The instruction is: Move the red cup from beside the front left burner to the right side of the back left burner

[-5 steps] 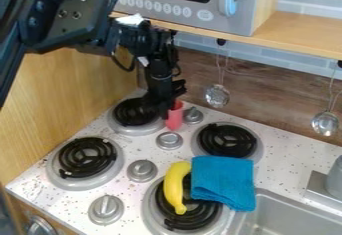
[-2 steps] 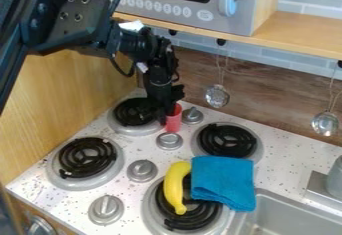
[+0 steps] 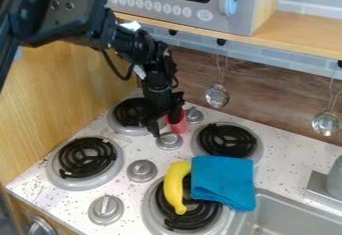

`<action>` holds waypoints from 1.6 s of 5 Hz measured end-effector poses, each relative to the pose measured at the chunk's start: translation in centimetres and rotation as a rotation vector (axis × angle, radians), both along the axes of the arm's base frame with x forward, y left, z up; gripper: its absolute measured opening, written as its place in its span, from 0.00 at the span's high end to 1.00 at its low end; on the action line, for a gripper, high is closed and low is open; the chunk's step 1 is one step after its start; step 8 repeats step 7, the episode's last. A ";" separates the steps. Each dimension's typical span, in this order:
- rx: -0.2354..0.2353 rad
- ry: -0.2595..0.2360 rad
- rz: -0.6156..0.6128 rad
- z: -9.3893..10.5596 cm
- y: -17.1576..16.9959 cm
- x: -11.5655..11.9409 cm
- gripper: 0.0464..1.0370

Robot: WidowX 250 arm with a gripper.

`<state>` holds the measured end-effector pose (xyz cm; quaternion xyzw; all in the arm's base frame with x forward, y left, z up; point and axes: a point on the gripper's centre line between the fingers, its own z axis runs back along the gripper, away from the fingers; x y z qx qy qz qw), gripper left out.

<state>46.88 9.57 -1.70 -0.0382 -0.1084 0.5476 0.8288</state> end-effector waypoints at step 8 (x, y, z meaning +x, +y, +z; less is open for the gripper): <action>0.150 0.204 -0.304 12.1 3.3 -15.6 0.03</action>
